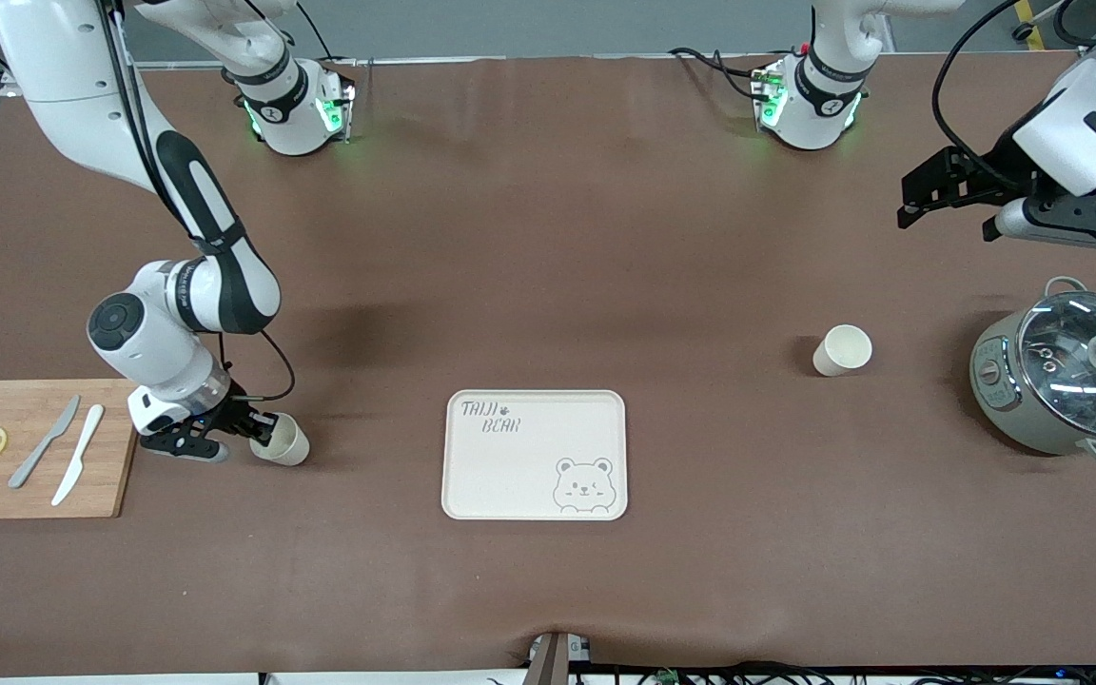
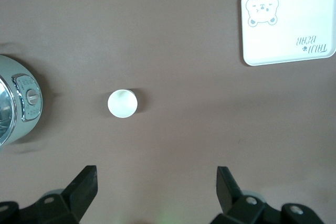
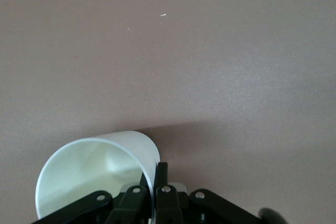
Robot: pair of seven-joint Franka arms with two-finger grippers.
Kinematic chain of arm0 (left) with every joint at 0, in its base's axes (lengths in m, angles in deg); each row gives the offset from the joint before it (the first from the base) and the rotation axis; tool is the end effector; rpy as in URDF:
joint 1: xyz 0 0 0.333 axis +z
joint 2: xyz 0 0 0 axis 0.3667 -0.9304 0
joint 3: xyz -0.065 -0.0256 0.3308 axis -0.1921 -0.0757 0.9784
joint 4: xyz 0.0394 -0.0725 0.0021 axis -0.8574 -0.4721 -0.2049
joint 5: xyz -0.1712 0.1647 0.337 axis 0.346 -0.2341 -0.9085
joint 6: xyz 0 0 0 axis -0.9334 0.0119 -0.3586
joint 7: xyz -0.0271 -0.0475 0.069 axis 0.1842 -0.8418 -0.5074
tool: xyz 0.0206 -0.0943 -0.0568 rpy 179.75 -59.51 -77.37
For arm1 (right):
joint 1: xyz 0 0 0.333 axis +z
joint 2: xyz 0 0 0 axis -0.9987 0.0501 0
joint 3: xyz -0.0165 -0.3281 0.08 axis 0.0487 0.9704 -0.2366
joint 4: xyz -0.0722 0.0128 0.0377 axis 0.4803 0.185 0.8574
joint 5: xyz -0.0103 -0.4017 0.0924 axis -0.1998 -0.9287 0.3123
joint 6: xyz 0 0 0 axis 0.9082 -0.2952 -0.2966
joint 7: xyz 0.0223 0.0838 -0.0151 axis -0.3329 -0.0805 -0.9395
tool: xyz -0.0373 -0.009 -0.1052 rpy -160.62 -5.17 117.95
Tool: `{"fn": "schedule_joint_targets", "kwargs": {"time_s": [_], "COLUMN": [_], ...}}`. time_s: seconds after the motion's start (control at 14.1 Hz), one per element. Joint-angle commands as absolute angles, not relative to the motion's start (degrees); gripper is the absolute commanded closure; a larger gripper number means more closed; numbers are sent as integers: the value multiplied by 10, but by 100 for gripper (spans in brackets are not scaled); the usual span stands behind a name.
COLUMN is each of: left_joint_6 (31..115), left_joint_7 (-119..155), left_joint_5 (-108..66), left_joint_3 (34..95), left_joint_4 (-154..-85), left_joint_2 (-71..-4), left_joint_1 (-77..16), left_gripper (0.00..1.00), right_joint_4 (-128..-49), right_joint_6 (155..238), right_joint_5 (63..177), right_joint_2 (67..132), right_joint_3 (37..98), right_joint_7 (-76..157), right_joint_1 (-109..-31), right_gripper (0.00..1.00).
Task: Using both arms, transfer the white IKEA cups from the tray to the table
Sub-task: 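Raise the left gripper away while the right gripper releases its cup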
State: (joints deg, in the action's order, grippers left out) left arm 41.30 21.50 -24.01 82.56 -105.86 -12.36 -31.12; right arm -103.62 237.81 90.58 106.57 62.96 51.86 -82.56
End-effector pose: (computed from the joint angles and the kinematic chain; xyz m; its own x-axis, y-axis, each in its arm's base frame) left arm 0.5581 -0.1093 0.6684 0.9920 -0.1244 -0.0205 -0.1218 -0.9876 0.0989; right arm 0.6557 0.0363 0.2159 0.9626 -0.1755 0.2063 -0.1585 -0.9826 -0.0964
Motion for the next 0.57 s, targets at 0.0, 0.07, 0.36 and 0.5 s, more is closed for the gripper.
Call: {"fn": "schedule_joint_targets", "kwargs": {"time_s": [0.0, 0.07, 0.36, 0.5], "left_joint_6": [408, 408, 410, 417], "left_joint_7": [219, 219, 230, 241], "left_joint_5": [-262, -262, -265, -270], "left_joint_3": [813, 813, 813, 812], "left_joint_4": [-1056, -1056, -1056, -1057], "left_joint_2": [-123, -123, -123, -123], "left_joint_1": [-307, -307, -306, -299], "left_gripper": [0, 0, 0, 0], "right_joint_4": [-1041, -1041, -1037, -1009], "right_joint_6": [2388, 2387, 2361, 2277], "right_joint_5": [920, 919, 920, 919], "right_joint_2": [1066, 1066, 1057, 1036], "right_joint_3": [630, 630, 630, 633], "right_joint_7": [512, 511, 477, 476], "right_joint_1": [-823, -824, -831, -835], "right_gripper": [89, 45, 0, 0]}}
